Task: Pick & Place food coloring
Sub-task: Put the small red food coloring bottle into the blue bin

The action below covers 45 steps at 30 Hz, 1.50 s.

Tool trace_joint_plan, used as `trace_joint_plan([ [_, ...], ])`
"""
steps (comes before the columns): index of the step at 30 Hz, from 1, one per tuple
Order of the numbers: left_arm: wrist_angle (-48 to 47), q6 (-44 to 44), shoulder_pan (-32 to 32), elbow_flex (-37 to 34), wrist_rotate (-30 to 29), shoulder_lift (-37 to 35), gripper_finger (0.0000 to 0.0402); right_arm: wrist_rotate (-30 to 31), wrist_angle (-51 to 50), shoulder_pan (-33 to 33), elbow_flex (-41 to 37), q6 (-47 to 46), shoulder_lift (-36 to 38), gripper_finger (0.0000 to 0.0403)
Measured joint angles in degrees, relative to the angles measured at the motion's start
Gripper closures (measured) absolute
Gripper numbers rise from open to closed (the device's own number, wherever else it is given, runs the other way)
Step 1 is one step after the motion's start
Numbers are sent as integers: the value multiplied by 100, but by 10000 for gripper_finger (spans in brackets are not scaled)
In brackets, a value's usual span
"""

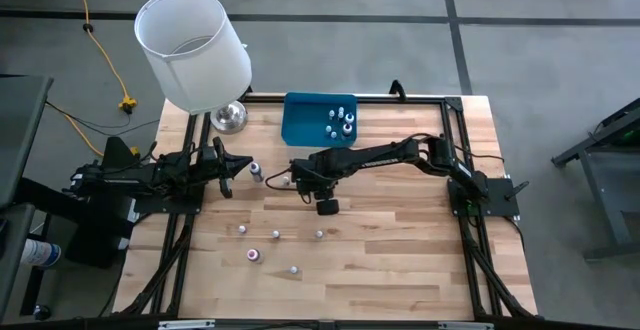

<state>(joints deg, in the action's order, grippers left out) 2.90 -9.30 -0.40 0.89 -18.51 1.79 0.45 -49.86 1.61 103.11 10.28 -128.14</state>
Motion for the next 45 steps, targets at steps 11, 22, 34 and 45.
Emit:
trace_joint_plan([
  [11,0,0,0,0,-2,-1,401,-75,126,1,0,9,0,274],
  [22,0,0,0,0,-2,0,401,-72,221,2,0,24,4,330],
  [34,0,0,2,0,0,2,401,-66,168,2,-2,11,11,318],
  [45,0,0,0,0,-2,-1,401,-42,112,4,-2,-127,11,296],
])
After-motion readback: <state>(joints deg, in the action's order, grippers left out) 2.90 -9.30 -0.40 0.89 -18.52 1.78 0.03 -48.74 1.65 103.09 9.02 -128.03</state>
